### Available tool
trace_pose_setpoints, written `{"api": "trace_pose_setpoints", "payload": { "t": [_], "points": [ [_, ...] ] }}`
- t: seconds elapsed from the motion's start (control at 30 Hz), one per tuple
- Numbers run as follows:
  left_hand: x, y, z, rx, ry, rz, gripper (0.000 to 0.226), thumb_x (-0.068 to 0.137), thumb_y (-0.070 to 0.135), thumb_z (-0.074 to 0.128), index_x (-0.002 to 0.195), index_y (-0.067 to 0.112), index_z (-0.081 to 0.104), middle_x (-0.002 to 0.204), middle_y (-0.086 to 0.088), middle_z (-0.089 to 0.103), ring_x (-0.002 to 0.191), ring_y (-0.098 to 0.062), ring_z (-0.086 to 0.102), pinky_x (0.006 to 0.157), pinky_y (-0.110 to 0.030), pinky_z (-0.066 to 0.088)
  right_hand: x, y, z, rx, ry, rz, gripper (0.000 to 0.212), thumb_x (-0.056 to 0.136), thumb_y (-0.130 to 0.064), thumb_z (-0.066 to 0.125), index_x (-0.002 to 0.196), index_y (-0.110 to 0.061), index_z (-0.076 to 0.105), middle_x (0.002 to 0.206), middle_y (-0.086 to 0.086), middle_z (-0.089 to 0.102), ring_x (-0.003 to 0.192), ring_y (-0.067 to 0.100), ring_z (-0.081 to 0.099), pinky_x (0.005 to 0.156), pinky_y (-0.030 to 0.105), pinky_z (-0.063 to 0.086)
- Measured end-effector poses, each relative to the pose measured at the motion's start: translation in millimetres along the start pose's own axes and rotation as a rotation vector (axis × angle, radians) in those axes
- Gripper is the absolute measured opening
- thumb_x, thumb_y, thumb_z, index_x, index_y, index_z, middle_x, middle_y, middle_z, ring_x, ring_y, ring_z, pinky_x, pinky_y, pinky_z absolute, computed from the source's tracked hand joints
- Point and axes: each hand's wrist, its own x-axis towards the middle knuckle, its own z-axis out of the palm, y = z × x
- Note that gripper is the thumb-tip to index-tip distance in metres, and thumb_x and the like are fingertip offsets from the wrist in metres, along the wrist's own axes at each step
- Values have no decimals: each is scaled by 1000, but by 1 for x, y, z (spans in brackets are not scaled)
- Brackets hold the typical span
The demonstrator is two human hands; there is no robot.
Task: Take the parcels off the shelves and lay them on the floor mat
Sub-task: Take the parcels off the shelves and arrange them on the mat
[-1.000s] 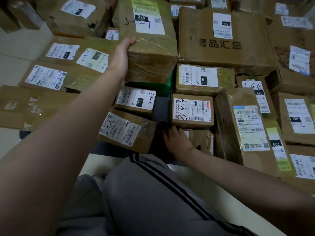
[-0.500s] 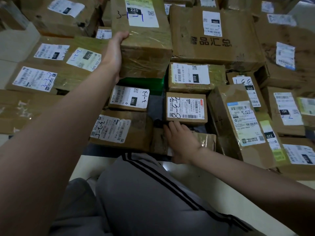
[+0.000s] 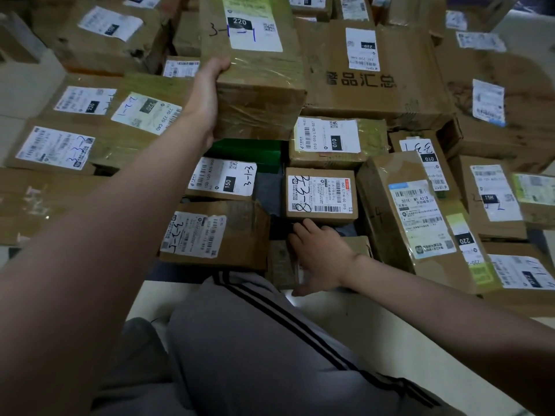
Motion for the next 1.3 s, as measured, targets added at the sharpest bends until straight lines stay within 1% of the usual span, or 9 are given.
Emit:
{"api": "trace_pose_setpoints", "payload": {
  "t": [0.1, 0.27, 0.33, 0.43, 0.6, 0.8, 0.97, 1.17, 1.3],
  "points": [
    [1, -2, -5, 10, 19, 15, 46, 86, 55, 57, 115, 20, 66, 87, -5, 77, 74, -20, 75, 56, -34, 58, 1, 0, -9, 98, 78, 31, 104, 60, -94, 44, 125, -14, 55, 114, 1, 52, 106, 22, 48, 76, 36, 47],
    [0, -2, -17, 31, 73, 19, 49, 84, 55, 58, 118, 21, 66, 100, -7, 76, 88, -23, 74, 70, -37, 59, 19, -20, -38, 399, 438, 4, 118, 60, -91, 56, 142, -8, 41, 136, 9, 47, 119, 24, 49, 97, 38, 48],
    [-3, 1, -23, 28, 114, 26, 49, 83, 55, 59, 118, 22, 67, 102, -6, 76, 89, -22, 74, 69, -34, 59, 32, -34, -49, 428, 416, -22, 125, 60, -89, 59, 151, -8, 28, 149, 12, 36, 129, 27, 42, 104, 42, 44],
    [-6, 7, -35, -5, 141, 33, 50, 82, 55, 60, 119, 22, 67, 104, -7, 75, 92, -23, 73, 79, -39, 59, 52, -49, -57, 415, 279, -56, 125, 64, -75, 72, 155, -14, 12, 152, 8, 27, 132, 26, 34, 97, 46, 49],
    [-14, 11, -59, -50, 187, 50, 49, 84, 55, 58, 117, 20, 67, 100, -8, 76, 92, -25, 73, 88, -47, 57, 60, -54, -47, 541, 282, -82, 124, 61, -63, 79, 154, -14, 13, 150, 8, 25, 133, 26, 32, 93, 45, 52],
    [-24, 13, -87, -79, 229, 48, 42, 86, 56, 57, 108, 21, 68, 93, -7, 77, 85, -24, 75, 85, -46, 58, 62, -43, -28, 563, 178, -181, 132, 59, -51, 85, 156, -12, 6, 147, 3, 20, 132, 22, 32, 99, 41, 49],
    [-29, 13, -103, -65, 282, 57, 58, 78, 59, 62, 123, 22, 61, 111, -8, 72, 104, -28, 68, 94, -48, 53, 69, -28, -34, 608, 81, -259, 133, 57, -50, 85, 156, -24, 0, 150, -6, 14, 135, 18, 29, 106, 39, 44],
    [-32, 16, -110, -75, 319, 66, 65, 69, 61, 63, 122, 24, 64, 111, -6, 72, 101, -27, 69, 90, -46, 55, 66, -41, -42, 630, 281, -67, 120, 50, -54, 85, 146, -21, 21, 132, -1, 32, 119, 18, 42, 87, 39, 54],
    [-33, 22, -107, -66, 302, 76, 55, 78, 58, 61, 120, 23, 65, 107, -6, 74, 96, -25, 72, 83, -44, 59, 53, -43, -37, 782, 352, -109, 116, 48, -54, 83, 143, -26, 23, 130, -6, 32, 114, 15, 48, 81, 34, 55]
  ]
}}
